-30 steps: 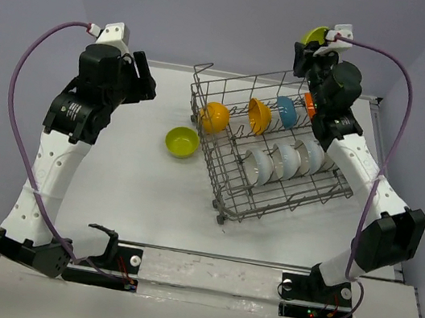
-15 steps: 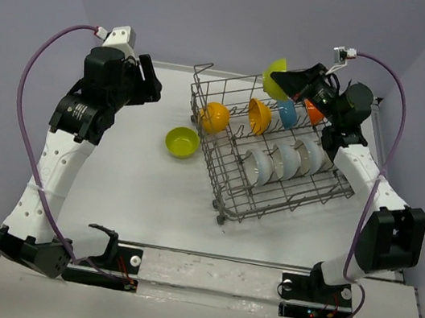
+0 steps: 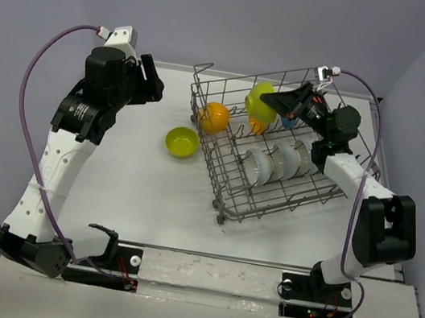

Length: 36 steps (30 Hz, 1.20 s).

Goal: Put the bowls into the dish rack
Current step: Turn the bowl upside down over the dish rack.

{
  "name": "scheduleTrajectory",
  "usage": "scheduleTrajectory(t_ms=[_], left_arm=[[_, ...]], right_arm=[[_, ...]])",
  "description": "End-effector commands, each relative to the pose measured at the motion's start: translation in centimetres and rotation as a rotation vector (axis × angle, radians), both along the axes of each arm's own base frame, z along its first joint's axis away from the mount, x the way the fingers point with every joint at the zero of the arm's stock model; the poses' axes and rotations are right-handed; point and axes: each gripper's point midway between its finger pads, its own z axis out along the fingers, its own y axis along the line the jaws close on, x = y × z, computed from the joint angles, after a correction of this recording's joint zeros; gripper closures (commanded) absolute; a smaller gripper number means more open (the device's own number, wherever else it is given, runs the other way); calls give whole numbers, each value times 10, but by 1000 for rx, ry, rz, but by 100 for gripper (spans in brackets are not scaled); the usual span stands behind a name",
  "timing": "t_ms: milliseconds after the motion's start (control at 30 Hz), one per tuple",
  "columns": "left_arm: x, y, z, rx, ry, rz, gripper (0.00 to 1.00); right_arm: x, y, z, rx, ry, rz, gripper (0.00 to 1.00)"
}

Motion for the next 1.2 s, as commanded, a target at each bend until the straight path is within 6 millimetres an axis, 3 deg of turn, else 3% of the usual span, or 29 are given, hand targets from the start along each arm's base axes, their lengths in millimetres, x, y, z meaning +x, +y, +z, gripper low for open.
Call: scheduleTrajectory(t_ms=[0, 367, 500, 767, 1167], left_arm=[[4, -1, 12, -17, -50, -5, 31], [2, -1, 13, -17, -52, -5, 31], [1, 0, 12, -17, -52, -5, 31], [0, 0, 11, -16, -51, -6, 31], [-2, -6, 11, -27, -48, -38, 31]], right_arm=[[-13, 17, 8, 28, -54, 95, 99], [25, 42, -48, -82, 82, 106, 99], [37, 51, -58, -110, 114, 128, 99], [38, 77, -75, -193, 156, 171, 99], [38, 89, -104, -200, 292, 222, 99]])
